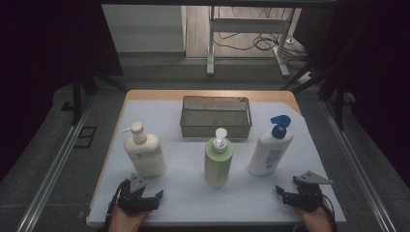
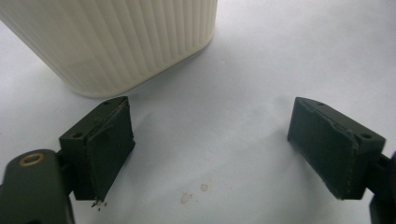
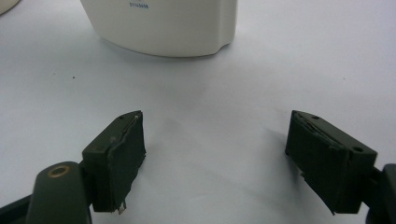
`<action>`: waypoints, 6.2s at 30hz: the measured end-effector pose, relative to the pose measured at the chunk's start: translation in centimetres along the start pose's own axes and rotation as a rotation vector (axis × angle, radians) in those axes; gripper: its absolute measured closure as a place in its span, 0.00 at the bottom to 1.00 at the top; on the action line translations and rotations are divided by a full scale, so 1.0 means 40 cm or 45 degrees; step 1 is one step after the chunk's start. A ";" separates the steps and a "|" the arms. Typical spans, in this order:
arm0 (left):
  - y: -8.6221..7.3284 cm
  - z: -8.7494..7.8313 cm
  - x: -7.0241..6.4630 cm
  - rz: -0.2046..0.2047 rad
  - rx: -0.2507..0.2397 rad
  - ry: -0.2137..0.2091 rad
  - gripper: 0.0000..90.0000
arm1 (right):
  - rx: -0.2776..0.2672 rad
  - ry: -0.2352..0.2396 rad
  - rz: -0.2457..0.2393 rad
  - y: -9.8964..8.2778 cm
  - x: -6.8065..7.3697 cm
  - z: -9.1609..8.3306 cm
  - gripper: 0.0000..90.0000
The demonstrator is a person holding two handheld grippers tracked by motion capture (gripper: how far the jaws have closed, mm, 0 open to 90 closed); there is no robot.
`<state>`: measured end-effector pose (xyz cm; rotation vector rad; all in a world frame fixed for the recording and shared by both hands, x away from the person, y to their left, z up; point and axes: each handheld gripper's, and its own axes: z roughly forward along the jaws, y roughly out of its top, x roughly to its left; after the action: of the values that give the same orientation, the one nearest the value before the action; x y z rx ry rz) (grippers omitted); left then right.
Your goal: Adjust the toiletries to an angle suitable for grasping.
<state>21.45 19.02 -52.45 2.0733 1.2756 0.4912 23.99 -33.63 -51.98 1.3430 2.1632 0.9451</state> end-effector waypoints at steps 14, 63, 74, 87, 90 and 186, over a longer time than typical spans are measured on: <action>-0.006 0.001 0.006 0.010 -0.025 -0.022 0.14 | -0.008 -0.002 -0.002 -0.002 0.001 0.000 0.21; -0.007 0.001 0.005 0.007 -0.027 -0.019 0.14 | 0.008 0.075 0.007 0.114 -0.038 -0.072 0.42; -0.008 0.001 0.005 0.006 -0.030 -0.018 0.14 | -0.005 0.100 0.010 0.163 -0.068 -0.040 0.71; -0.008 0.001 0.005 0.006 -0.033 -0.019 0.14 | -0.026 0.120 0.041 0.199 -0.105 0.043 0.99; -0.008 0.001 0.004 0.005 -0.034 -0.019 0.14 | -0.017 0.132 0.025 0.208 -0.107 0.061 0.97; -0.008 0.001 0.004 0.005 -0.031 -0.017 0.14 | 0.033 0.343 -0.151 0.113 -0.005 0.045 0.95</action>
<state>21.34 19.26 -52.70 2.0556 1.2524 0.4914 28.02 -31.87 -49.88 1.1384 2.4317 1.1072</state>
